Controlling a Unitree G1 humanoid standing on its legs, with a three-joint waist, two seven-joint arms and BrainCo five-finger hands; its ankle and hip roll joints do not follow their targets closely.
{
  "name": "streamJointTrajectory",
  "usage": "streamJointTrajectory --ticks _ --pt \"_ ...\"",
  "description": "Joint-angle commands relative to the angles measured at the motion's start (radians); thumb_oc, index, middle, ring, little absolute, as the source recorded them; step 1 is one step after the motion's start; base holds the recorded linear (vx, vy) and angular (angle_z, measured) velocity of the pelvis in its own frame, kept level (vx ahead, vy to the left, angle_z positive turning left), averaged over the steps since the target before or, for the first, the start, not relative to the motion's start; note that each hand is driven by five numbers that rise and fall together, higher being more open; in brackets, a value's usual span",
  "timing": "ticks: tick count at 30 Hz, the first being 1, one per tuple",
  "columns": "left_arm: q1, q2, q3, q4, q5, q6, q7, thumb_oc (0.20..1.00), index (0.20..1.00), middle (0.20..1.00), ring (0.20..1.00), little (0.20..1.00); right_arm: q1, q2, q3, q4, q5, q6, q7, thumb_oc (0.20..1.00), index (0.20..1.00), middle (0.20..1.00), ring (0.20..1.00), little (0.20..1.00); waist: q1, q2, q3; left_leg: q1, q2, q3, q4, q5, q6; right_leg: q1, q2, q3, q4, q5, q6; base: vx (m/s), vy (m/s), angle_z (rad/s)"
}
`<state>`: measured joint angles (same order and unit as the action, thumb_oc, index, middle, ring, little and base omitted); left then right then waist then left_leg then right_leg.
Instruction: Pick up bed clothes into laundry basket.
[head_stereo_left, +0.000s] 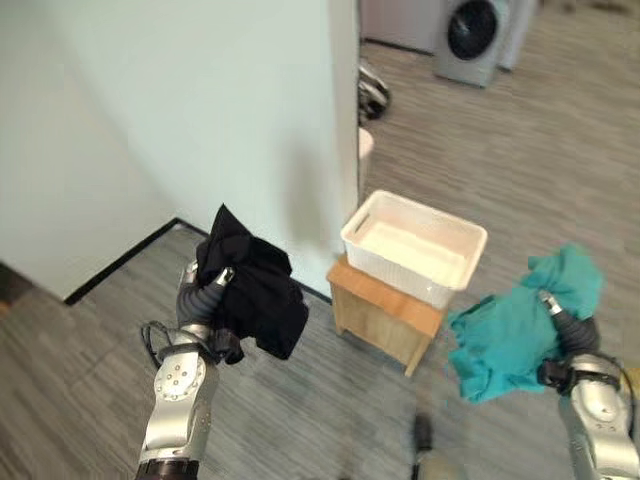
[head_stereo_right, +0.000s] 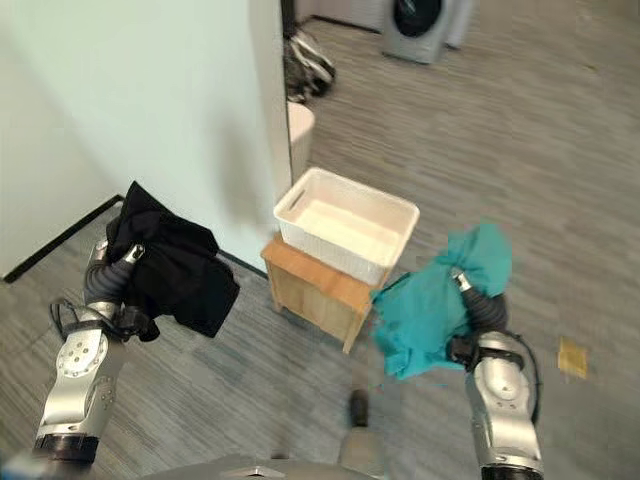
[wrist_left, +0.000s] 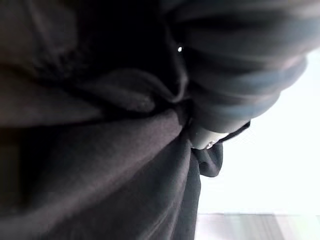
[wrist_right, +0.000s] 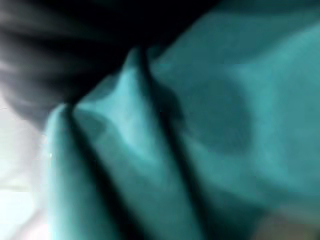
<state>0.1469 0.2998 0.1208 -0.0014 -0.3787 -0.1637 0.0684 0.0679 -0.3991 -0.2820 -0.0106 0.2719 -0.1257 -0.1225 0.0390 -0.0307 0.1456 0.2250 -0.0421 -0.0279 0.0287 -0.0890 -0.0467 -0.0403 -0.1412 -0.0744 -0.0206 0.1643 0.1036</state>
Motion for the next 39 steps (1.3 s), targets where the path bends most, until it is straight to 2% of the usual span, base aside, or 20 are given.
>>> streamJointTrajectory --ticks 1,3,6,8,10,13,20,21,29,34,35,39 --pt "-0.044 0.085 0.005 -0.077 -0.025 -0.068 -0.043 0.200 0.200 0.200 0.200 0.200 -0.100 -0.127 -0.022 -0.022 -0.035 -0.085 0.006 0.200 0.200 0.200 0.200 0.200 0.005 -0.016 -0.050 -0.162 0.069 0.043 -0.109 0.130 0.019 0.071 -0.044 -0.047 -0.006 -0.070 0.062 0.08 -0.090 0.30" --pt "-0.026 0.099 -0.016 -0.084 -0.037 -0.061 -0.063 0.200 0.200 0.200 0.200 0.200 -0.160 -0.264 -0.004 0.032 -0.035 -0.074 0.027 0.200 0.200 0.200 0.200 0.200 0.020 -0.022 -0.052 -0.160 0.080 0.025 -0.112 0.123 0.009 0.091 -0.034 -0.068 -0.018 -0.089 0.057 0.09 -0.082 0.29" --pt "0.001 0.122 -0.054 -0.091 -0.061 -0.059 -0.087 0.200 0.200 0.200 0.200 0.200 -0.310 -0.456 0.103 0.186 -0.021 -0.062 0.054 0.200 0.200 0.200 0.200 0.200 0.049 -0.036 -0.051 -0.164 0.086 0.002 -0.114 0.125 0.003 0.111 -0.023 -0.091 -0.035 -0.094 0.051 0.03 -0.058 0.13" --pt "0.028 0.133 -0.084 -0.092 -0.094 -0.055 -0.099 0.200 0.200 0.200 0.200 0.200 -0.448 -0.543 0.237 0.307 0.002 -0.042 0.080 0.200 0.200 0.200 0.200 0.200 0.073 -0.050 -0.053 -0.162 0.095 -0.006 -0.115 0.125 -0.001 0.125 -0.010 -0.106 -0.056 -0.094 0.046 0.06 -0.049 0.04" --pt "0.049 0.149 -0.102 -0.097 -0.125 -0.052 -0.101 0.200 0.200 0.200 0.200 0.200 -0.627 -0.589 0.367 0.480 0.028 -0.024 0.074 0.200 0.200 0.200 0.200 0.200 0.101 -0.062 -0.048 -0.170 0.102 -0.016 -0.116 0.130 -0.007 0.125 0.000 -0.116 -0.065 -0.094 0.042 0.04 -0.034 -0.04" --pt "0.062 0.165 -0.104 -0.103 -0.159 -0.048 -0.084 0.200 0.200 0.200 0.200 0.200 -0.874 -0.588 0.520 0.751 0.045 0.018 0.044 0.200 0.200 0.200 0.200 0.200 0.134 -0.070 -0.036 -0.191 0.107 -0.030 -0.116 0.139 -0.013 0.112 0.010 -0.122 -0.067 -0.094 0.038 0.00 -0.005 0.01" --pt "0.045 0.185 -0.101 -0.106 -0.176 -0.045 -0.063 0.200 0.200 0.200 0.200 0.200 -1.141 -0.535 0.663 1.046 0.041 0.054 0.015 0.200 0.200 0.200 0.200 0.200 0.165 -0.064 -0.007 -0.231 0.105 -0.046 -0.116 0.154 -0.015 0.083 0.015 -0.129 -0.067 -0.091 0.035 -0.02 0.007 0.09" --pt "0.037 0.202 -0.103 -0.107 -0.181 -0.047 -0.055 0.200 0.200 0.200 0.200 0.200 -1.233 -0.505 0.725 1.142 -0.008 0.069 0.008 0.200 0.200 0.200 0.200 0.200 0.182 -0.060 0.019 -0.265 0.101 -0.057 -0.116 0.166 -0.015 0.057 0.015 -0.135 -0.067 -0.085 0.035 -0.06 0.018 0.26" --pt "0.020 0.191 -0.115 -0.112 -0.191 -0.054 -0.024 0.200 0.200 0.200 0.200 0.200 -1.296 -0.445 0.777 1.230 -0.044 0.081 0.008 0.200 0.200 0.200 0.200 0.200 0.216 -0.031 0.090 -0.377 0.080 -0.093 -0.108 0.194 -0.014 -0.039 0.012 -0.150 -0.067 -0.066 0.035 -0.08 0.041 0.10" --pt "-0.013 0.185 -0.147 -0.106 -0.195 -0.053 -0.012 0.200 0.200 0.200 0.200 0.200 -1.302 -0.370 0.780 1.277 -0.062 0.101 0.004 0.200 0.200 0.200 0.200 0.200 0.224 -0.015 0.127 -0.423 0.072 -0.098 -0.106 0.203 -0.009 -0.090 0.012 -0.139 -0.067 -0.053 0.033 -0.05 0.043 0.06" --pt "-0.018 0.185 -0.150 -0.104 -0.197 -0.052 -0.010 0.200 0.200 0.200 0.200 0.200 -1.309 -0.355 0.787 1.308 -0.075 0.113 0.010 1.000 1.000 1.000 1.000 1.000 0.226 -0.011 0.134 -0.429 0.071 -0.096 -0.106 0.205 -0.008 -0.097 0.012 -0.137 -0.067 -0.051 0.033 -0.03 0.029 -0.09" --pt "-0.033 0.189 -0.154 -0.108 -0.195 -0.045 -0.015 0.200 0.200 0.200 0.200 0.200 -1.308 -0.349 0.778 1.411 -0.098 0.149 0.040 1.000 1.000 1.000 1.000 1.000 0.239 0.008 0.143 -0.449 0.063 -0.097 -0.109 0.210 -0.007 -0.121 0.006 -0.132 -0.067 -0.047 0.038 -0.01 0.039 0.00"
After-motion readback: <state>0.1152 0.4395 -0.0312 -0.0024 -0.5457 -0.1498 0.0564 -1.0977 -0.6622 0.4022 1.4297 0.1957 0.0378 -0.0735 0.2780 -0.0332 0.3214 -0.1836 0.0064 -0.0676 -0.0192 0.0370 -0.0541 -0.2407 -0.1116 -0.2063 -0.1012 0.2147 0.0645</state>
